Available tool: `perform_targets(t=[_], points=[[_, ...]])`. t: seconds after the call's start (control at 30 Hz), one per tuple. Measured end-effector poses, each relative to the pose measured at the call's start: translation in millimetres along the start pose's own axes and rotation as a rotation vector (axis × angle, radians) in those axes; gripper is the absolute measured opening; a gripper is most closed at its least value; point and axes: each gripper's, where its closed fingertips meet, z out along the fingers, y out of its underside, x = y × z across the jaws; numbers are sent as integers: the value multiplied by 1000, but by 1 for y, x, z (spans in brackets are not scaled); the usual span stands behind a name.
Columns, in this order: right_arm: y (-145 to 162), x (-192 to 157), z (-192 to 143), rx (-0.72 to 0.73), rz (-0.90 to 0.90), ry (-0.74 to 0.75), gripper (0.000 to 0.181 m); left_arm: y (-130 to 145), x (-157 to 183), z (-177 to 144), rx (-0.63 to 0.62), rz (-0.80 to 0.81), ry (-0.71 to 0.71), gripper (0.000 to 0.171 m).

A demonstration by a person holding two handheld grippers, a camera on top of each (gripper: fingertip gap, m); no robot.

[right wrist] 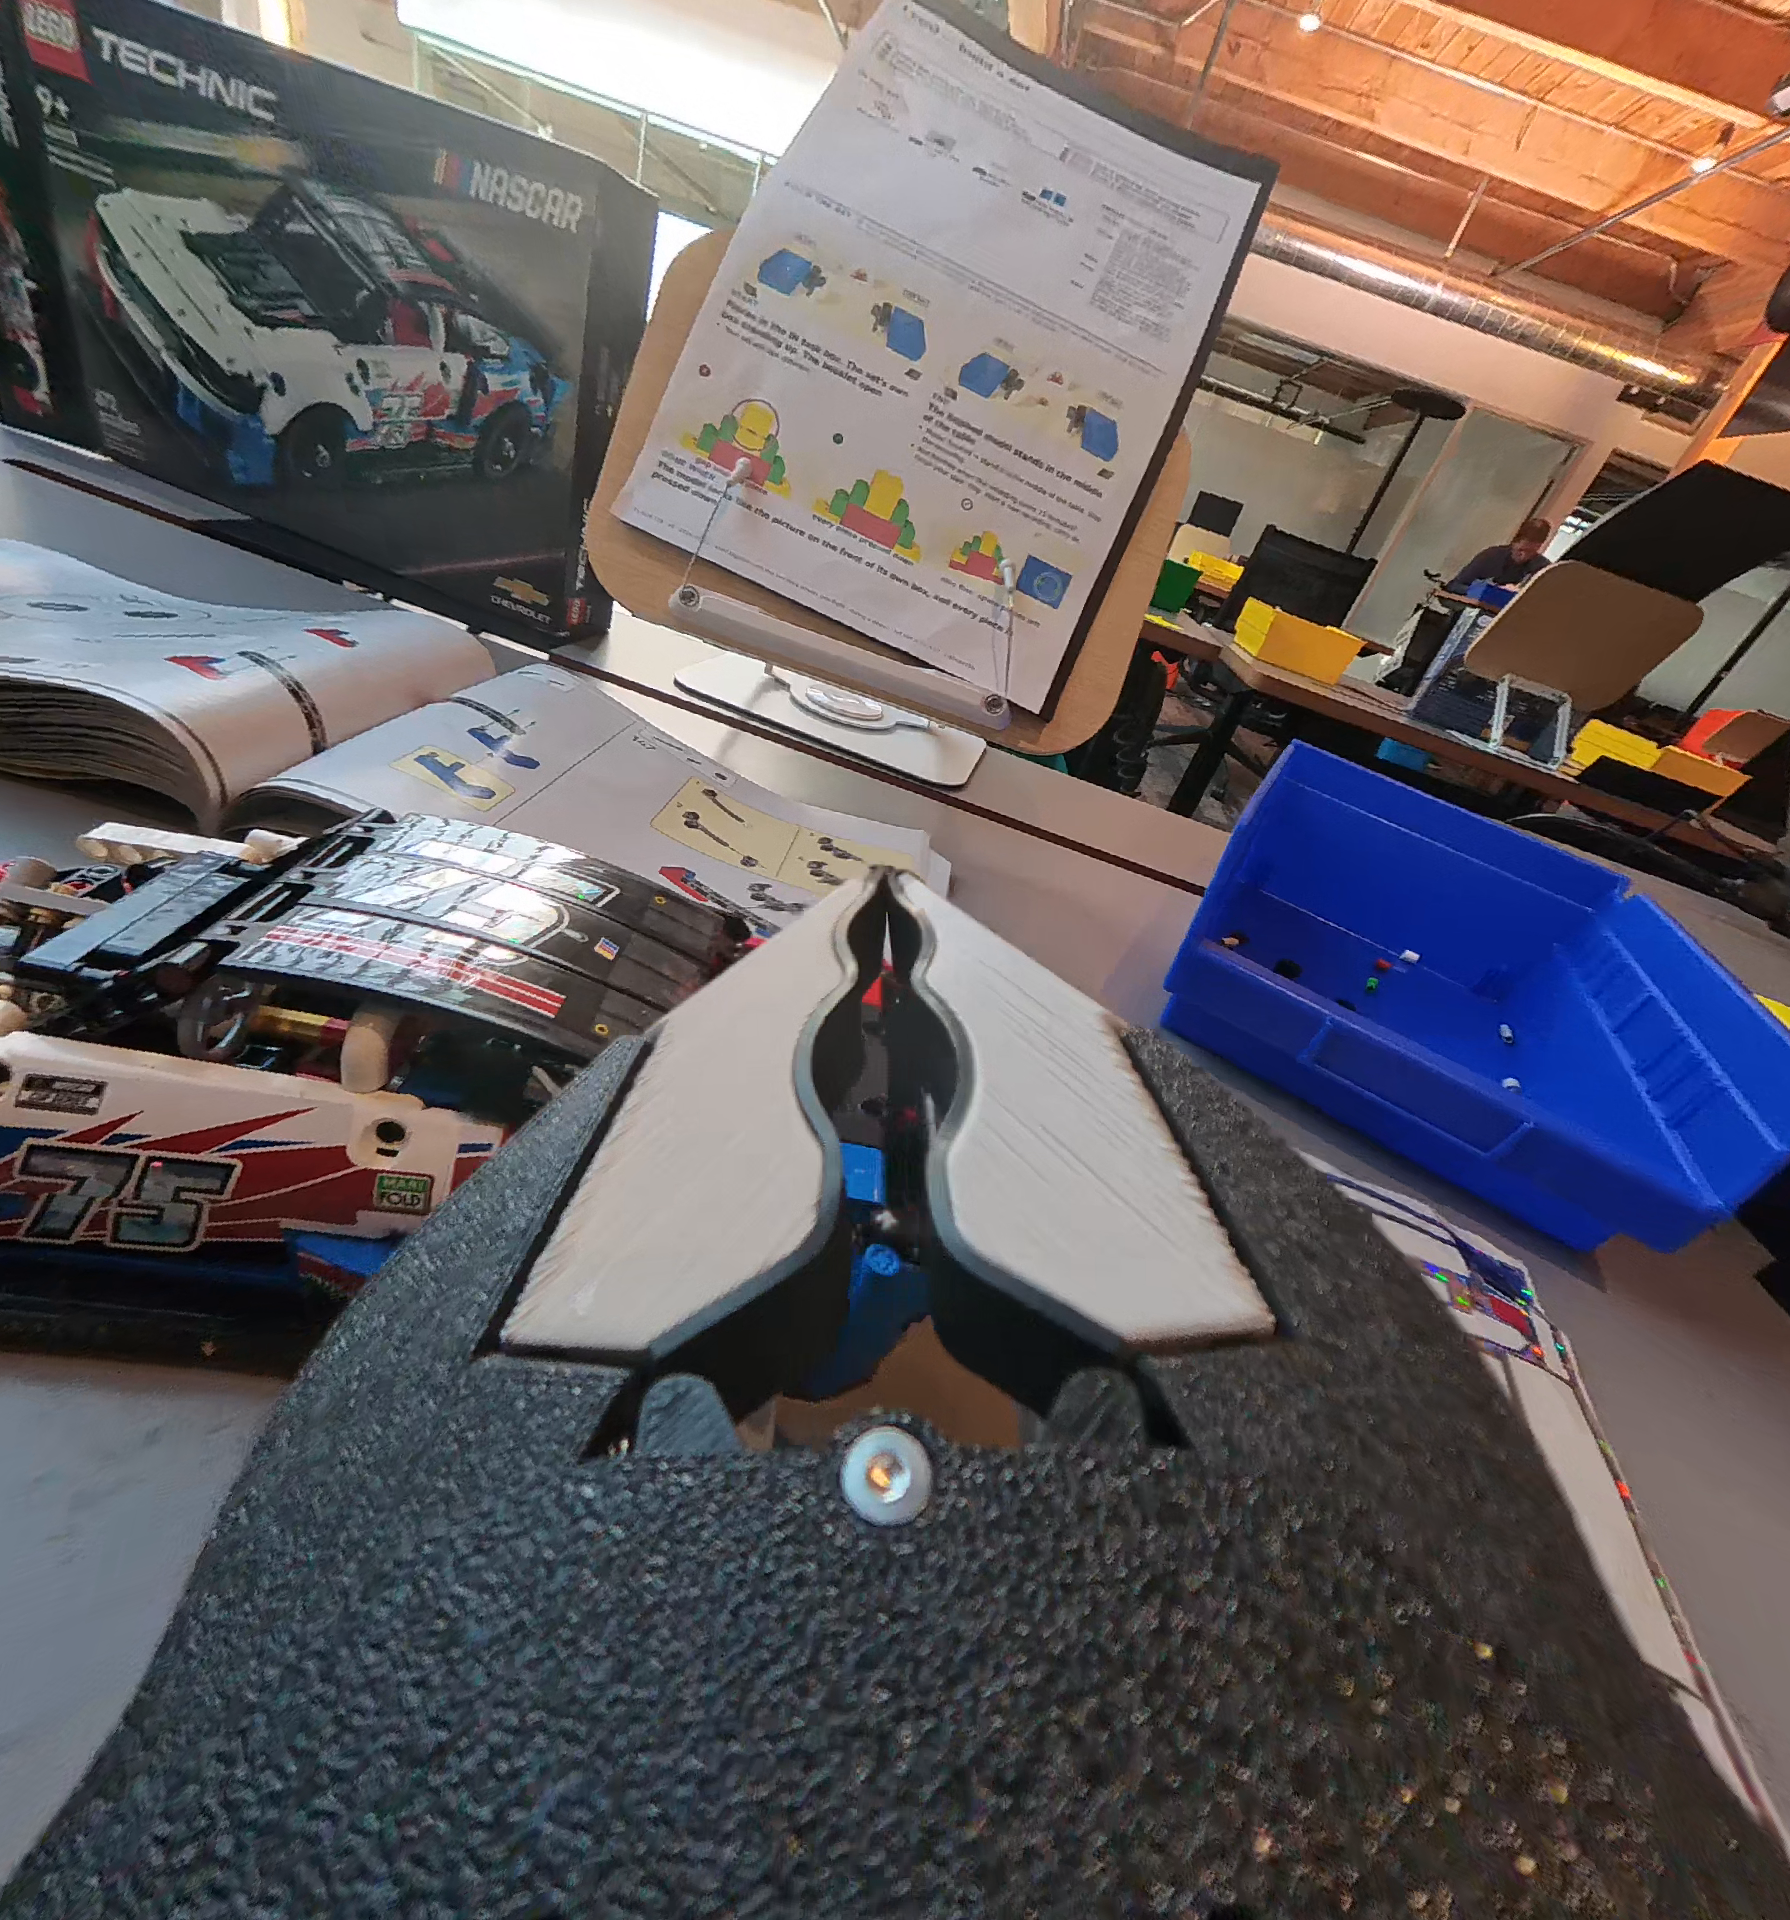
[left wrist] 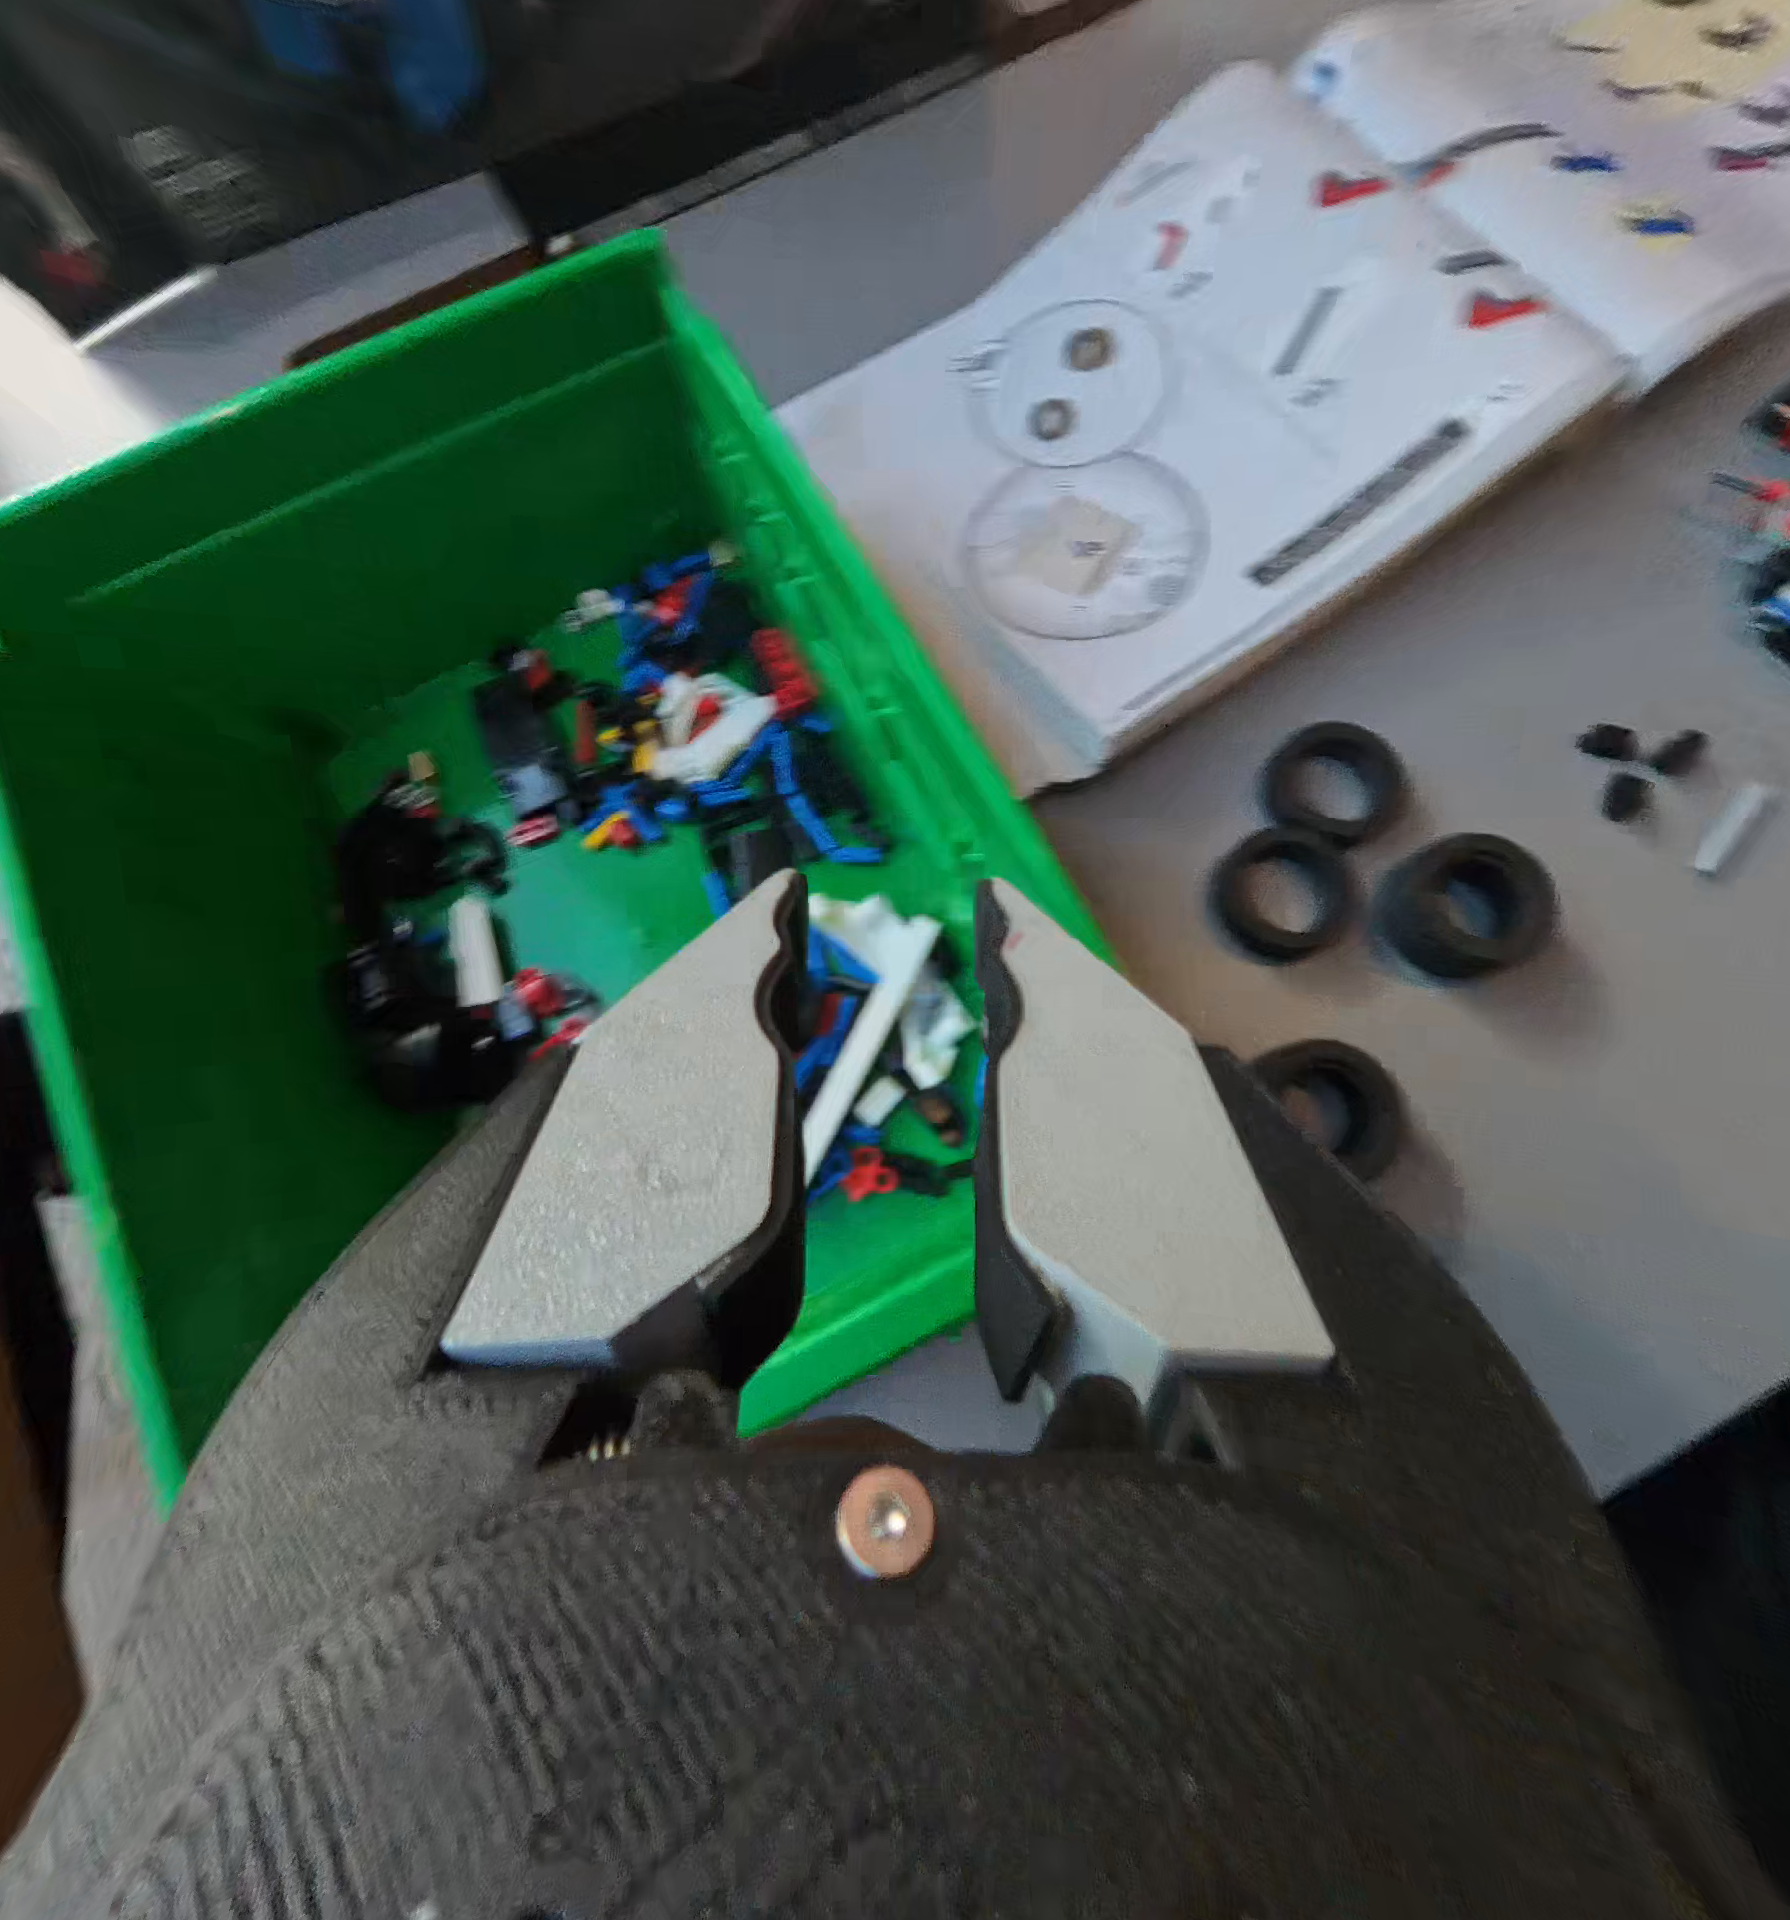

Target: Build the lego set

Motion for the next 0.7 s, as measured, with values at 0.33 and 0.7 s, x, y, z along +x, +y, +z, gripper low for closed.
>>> perform_targets(t=[0.33,0.7], points=[[25,12,9,-153,-61,99,0,-9,-80,79,-185,61,85,50],[34,9,14,-213,-108,107,0,-12,-101,149,-319,155,192,17]])
